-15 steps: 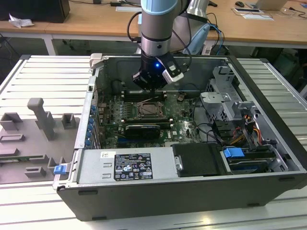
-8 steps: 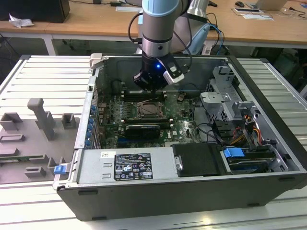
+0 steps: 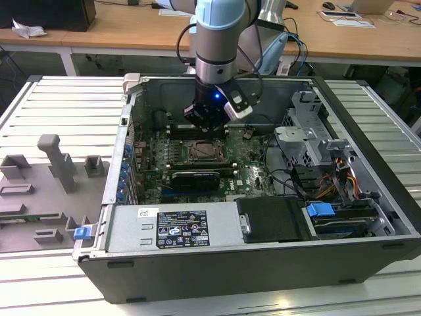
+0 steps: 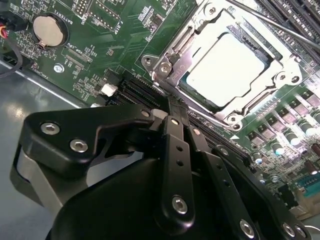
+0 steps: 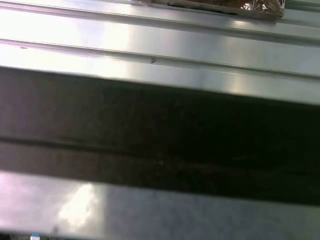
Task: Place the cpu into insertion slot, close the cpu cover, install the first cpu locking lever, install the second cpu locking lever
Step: 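Install the first cpu locking lever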
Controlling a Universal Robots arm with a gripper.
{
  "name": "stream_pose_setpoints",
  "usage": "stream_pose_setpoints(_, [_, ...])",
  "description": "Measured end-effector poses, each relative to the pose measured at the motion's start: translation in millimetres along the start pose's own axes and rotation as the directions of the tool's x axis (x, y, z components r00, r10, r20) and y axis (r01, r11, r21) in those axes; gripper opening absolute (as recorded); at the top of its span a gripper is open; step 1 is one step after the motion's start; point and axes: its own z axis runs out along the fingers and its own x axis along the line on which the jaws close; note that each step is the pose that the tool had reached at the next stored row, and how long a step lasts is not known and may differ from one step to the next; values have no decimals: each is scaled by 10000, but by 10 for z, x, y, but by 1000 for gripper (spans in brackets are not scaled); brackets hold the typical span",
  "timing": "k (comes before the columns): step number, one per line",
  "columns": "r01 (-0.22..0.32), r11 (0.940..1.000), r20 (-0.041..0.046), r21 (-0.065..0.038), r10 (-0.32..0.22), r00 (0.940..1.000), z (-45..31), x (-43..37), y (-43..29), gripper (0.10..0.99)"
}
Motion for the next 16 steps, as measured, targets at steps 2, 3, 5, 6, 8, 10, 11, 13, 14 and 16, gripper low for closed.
stream_pose_setpoints(2, [0,10000,-7,57,0,10000,11,0,-1,106])
stream_pose_setpoints(3, [1,10000,-9,77,-1,10000,15,0,-2,106])
stream_pose_setpoints(5, [1,10000,-9,91,-1,10000,24,0,-2,106])
stream_pose_setpoints(6, [1,10000,-5,85,-1,10000,33,-1,-1,106])
stream_pose_setpoints(8, [1,9999,-11,101,-1,10000,37,0,-3,106])
stream_pose_setpoints(10, [0,9999,-12,104,0,10000,37,0,-3,106])
stream_pose_setpoints(11, [0,9999,-11,101,0,10000,31,-1,-1,106])
stream_pose_setpoints(13, [1,9999,-8,100,-1,10000,-7,-3,3,106])
stream_pose_setpoints(14, [1,9999,-10,102,-1,10000,-33,-3,5,106])
stream_pose_setpoints(16, [1,10000,-9,99,-1,10000,-49,-4,7,106])
